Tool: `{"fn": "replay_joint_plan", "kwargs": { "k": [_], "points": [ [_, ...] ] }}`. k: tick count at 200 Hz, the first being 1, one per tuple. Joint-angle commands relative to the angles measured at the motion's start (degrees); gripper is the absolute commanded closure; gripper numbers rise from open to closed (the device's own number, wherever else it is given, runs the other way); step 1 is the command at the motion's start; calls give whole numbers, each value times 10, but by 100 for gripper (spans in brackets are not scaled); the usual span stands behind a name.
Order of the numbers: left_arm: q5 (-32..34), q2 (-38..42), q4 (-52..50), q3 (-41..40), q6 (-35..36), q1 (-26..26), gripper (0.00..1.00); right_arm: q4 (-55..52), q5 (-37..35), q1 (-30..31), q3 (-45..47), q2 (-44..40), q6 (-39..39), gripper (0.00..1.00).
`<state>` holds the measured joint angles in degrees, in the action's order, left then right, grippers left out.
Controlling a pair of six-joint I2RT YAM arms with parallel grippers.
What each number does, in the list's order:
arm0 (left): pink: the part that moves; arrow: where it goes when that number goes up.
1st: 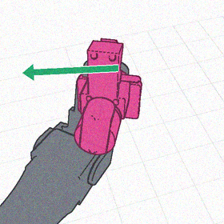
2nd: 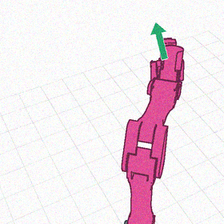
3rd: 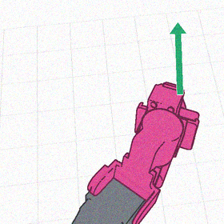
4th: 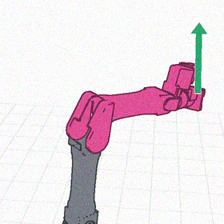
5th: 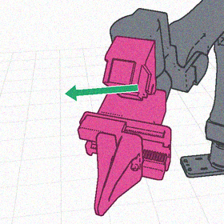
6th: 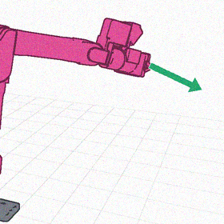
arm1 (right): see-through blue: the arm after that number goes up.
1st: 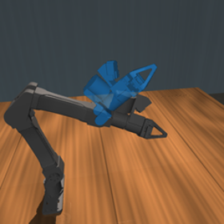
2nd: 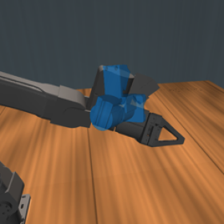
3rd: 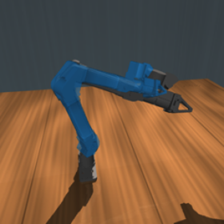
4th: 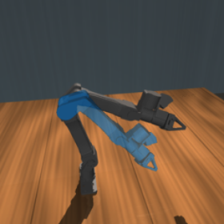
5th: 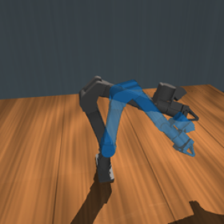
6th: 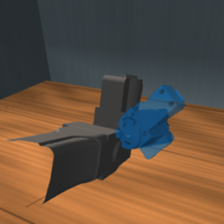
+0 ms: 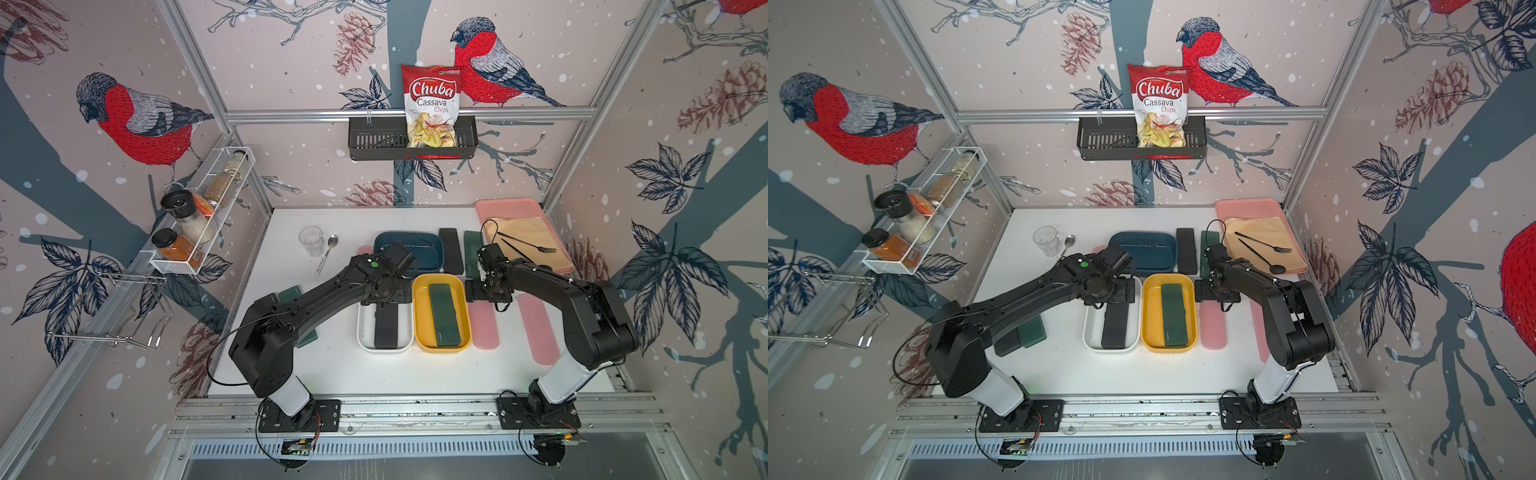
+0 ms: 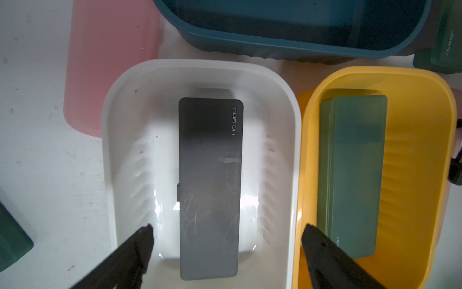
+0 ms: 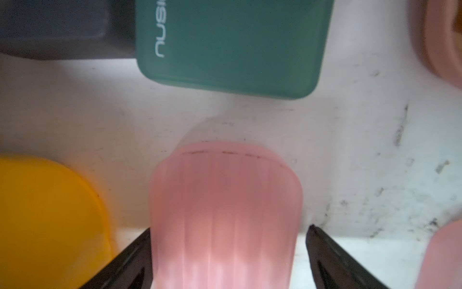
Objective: Place the pencil cases by color into the storage box
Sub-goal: Pick up the pencil case from the center of the board.
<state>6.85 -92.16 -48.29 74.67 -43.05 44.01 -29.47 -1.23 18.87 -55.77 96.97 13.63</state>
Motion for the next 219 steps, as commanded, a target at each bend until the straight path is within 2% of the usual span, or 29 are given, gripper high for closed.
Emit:
{"fn": "replay_joint_plan", "kwargs": {
  "k": [1,129,176,219],
  "points": [
    [6,-1,8,4,0,1,3,10,5,0,5,4,-1,5],
    [5,-3,10,14,6,1,4,18,-2,-2,15,33,4,8],
    [7,-1,10,14,7,1,4,15,-1,-1,15,34,8,22],
    [7,0,11,14,7,1,4,6,-1,0,11,25,8,31]
  ]
}}
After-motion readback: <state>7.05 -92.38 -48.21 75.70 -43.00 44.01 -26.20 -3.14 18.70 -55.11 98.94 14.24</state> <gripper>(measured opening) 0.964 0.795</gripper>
